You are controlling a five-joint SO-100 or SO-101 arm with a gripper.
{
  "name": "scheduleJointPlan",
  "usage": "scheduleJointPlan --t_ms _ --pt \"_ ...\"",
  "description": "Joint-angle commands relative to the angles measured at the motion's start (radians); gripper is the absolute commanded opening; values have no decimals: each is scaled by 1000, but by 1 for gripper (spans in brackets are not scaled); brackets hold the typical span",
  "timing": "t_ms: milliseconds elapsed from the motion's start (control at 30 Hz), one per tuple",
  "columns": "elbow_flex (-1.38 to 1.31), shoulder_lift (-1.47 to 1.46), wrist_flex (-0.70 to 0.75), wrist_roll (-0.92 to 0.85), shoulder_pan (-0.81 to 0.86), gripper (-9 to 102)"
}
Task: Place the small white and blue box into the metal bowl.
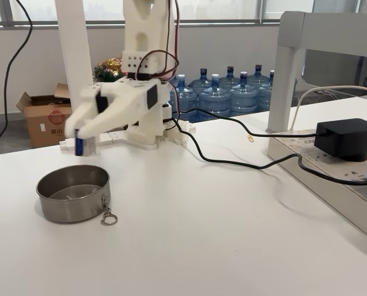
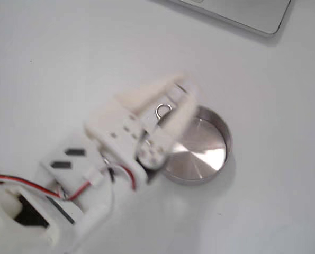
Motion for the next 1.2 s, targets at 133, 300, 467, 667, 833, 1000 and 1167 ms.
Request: scheduleJointPlan --t_ms 133,300,467,667,833,1000,1167 --pt "25 15 -6 3 103 -1" --pt "34 21 -11 3 78 10" --pt "57 26 -12 2 29 10" --pt "58 35 -12 -23 0 9" --pt "58 86 -12 -275 -138 -3" --pt "51 150 -2 -540 -325 -4" --pt "44 250 0 -940 -492 -4"
